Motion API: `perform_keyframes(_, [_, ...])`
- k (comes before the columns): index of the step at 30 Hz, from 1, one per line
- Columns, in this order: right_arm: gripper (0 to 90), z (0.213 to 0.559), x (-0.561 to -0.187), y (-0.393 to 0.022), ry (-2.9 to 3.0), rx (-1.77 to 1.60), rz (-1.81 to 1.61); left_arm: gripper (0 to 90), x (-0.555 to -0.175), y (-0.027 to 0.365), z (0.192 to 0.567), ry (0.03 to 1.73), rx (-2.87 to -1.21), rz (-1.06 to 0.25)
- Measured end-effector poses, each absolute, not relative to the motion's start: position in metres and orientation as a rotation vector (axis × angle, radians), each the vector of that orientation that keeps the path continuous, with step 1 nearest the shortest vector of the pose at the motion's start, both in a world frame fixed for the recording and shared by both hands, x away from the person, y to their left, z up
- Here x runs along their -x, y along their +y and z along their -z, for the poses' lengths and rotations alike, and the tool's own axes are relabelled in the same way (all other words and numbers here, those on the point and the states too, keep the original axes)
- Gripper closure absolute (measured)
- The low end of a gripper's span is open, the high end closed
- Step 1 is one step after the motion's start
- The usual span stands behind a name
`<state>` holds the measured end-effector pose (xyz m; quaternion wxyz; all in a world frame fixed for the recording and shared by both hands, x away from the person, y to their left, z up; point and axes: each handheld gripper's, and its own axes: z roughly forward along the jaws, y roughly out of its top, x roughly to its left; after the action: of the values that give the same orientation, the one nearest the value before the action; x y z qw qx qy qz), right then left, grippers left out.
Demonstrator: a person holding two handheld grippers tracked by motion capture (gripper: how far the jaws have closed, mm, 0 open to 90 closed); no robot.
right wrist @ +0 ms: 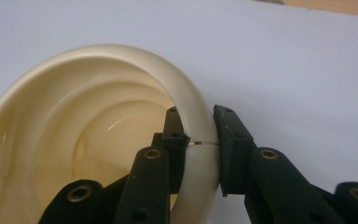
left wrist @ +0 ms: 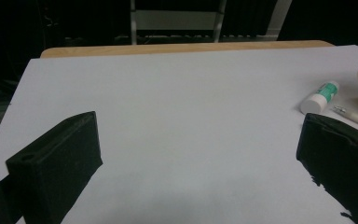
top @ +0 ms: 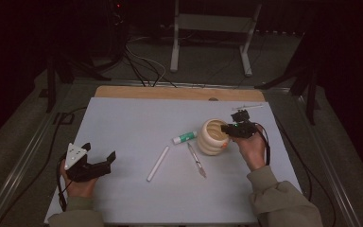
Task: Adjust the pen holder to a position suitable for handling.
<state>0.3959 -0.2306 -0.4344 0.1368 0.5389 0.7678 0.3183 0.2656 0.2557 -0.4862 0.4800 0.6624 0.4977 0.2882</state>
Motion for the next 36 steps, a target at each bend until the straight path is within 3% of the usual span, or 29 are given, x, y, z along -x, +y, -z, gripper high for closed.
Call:
perform_keyframes(30, [75.1, 0.452, -0.399, -0.228, 2.234, -1.604, -0.857, 0.4, -0.266, 0.255, 0.487, 1.212, -1.627, -0.701])
perform_keyframes(36, [25.4, 0.441, -0.392, -0.238, 2.148, -1.527, -1.102, 0.4, -0.266, 0.255, 0.487, 1.213, -1.627, -0.701])
